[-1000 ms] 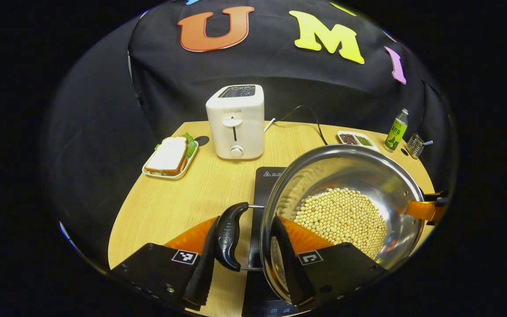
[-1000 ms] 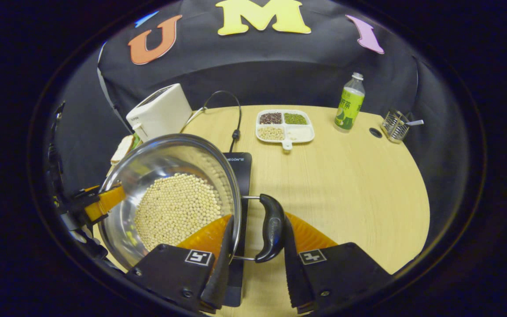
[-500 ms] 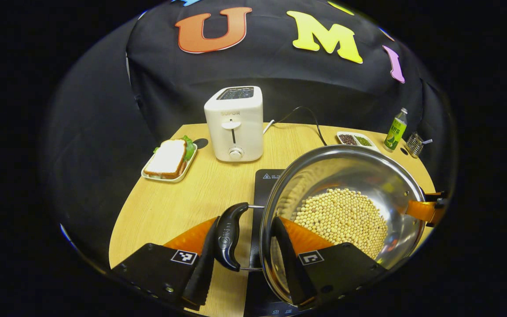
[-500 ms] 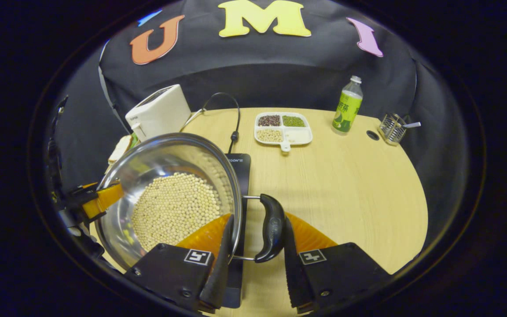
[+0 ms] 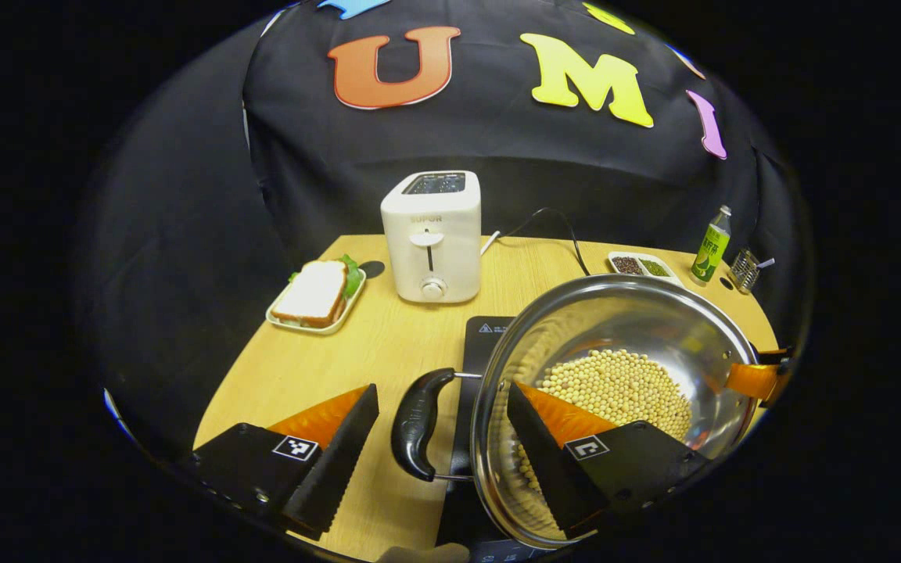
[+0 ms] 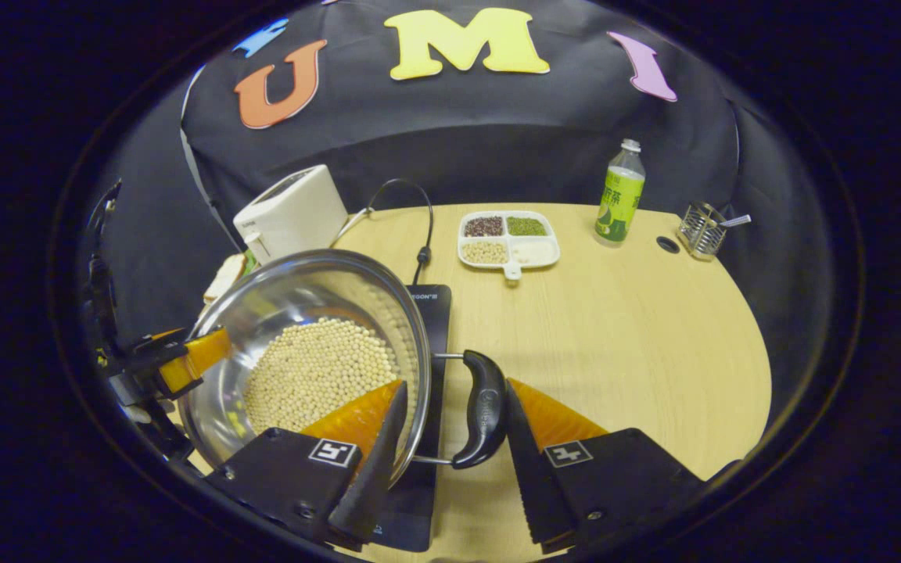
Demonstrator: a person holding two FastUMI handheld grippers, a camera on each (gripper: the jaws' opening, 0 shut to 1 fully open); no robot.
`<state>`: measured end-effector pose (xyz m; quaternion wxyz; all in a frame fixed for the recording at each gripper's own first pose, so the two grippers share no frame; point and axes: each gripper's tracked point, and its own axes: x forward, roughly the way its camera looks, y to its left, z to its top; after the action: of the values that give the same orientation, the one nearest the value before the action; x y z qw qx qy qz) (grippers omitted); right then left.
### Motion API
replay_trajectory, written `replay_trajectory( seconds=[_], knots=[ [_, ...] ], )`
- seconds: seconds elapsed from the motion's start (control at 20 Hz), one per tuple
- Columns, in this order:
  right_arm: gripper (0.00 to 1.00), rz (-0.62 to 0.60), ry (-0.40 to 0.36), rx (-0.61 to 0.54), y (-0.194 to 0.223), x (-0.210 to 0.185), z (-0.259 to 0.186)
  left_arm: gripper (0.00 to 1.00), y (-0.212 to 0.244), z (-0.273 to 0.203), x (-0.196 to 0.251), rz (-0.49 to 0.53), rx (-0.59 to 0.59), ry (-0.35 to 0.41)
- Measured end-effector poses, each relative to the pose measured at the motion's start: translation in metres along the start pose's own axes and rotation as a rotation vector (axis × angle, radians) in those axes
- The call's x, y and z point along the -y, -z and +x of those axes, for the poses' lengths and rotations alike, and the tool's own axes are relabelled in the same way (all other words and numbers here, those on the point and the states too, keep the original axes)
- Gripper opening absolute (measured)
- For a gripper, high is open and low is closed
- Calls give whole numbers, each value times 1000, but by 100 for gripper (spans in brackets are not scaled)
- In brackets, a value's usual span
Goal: First push the handle of the pot to place it horizontally, then grasp the pot with both hands and set it on the induction cooktop.
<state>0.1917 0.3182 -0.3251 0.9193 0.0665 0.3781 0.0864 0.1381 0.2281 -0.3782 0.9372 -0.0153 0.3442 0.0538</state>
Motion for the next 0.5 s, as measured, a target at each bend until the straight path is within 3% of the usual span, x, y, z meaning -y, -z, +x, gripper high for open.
replay_trajectory(
  seconds=[0.05,0.15,0.25,0.5],
  knots=[
    [78,-7,5,28,-5,3,-5,97,-3,-6,2,6,19,10],
    [75,-47,15,74,-17,11,-8,97,-11,-13,4,26,61,13],
    [88,-65,8,94,-21,6,-14,97,-13,-15,1,47,77,-9],
    [87,-122,-9,135,-26,-3,-29,97,-20,-25,3,49,106,-30]
  ],
)
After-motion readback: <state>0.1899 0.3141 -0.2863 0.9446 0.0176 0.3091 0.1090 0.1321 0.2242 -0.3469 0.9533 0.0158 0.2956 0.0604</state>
